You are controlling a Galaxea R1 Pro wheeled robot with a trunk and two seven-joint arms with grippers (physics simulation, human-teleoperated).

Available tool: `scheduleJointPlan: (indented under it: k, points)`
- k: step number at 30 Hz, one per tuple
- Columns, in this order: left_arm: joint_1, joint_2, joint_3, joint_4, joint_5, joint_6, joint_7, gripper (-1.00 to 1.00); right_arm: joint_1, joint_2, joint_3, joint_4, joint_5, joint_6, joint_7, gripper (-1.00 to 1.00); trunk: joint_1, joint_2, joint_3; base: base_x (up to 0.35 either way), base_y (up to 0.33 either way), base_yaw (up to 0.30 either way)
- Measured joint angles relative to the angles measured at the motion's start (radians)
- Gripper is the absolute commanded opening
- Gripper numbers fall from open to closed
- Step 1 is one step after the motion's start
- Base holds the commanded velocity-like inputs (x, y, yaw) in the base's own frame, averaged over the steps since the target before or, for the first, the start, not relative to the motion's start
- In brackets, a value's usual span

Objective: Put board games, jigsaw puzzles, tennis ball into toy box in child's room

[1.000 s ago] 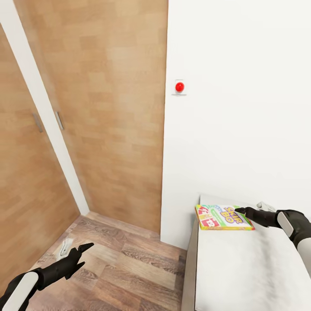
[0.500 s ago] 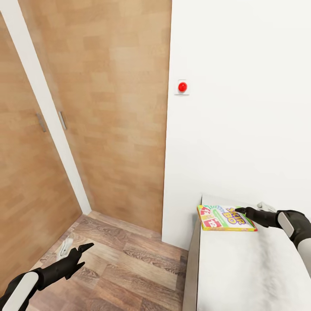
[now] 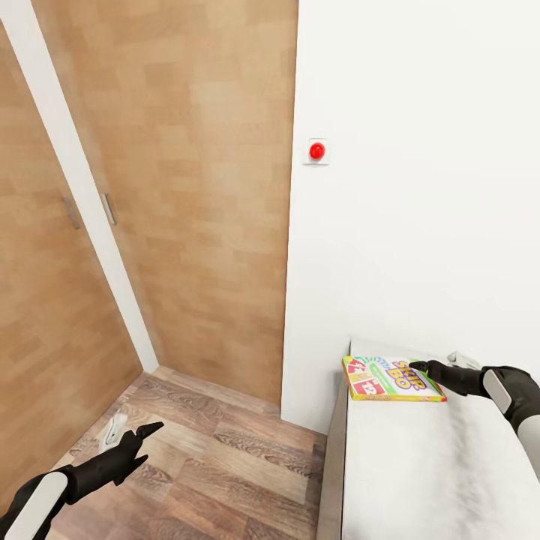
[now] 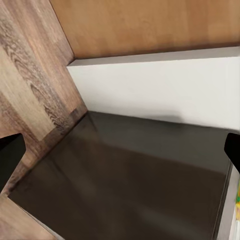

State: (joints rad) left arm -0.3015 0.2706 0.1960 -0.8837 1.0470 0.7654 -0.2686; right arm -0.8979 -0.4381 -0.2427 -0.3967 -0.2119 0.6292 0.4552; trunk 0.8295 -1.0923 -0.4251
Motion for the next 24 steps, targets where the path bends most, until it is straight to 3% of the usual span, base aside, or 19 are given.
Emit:
scheduleJointPlan:
  k: [19,24]
  points:
    - [0.0,0.0,0.0,0.0,0.0,0.0,0.0,1.0,0.005,0.0,-0.004,0.033,-0.009,-0.009,-0.001,1.0,0.0,0.0,0.0,0.0,0.0,0.0]
    - [0.001,0.0,0.0,-0.001,0.0,0.0,0.0,1.0,0.005,0.0,-0.004,0.039,-0.003,-0.012,-0.001,1.0,0.0,0.0,0.001,0.0,0.0,0.152]
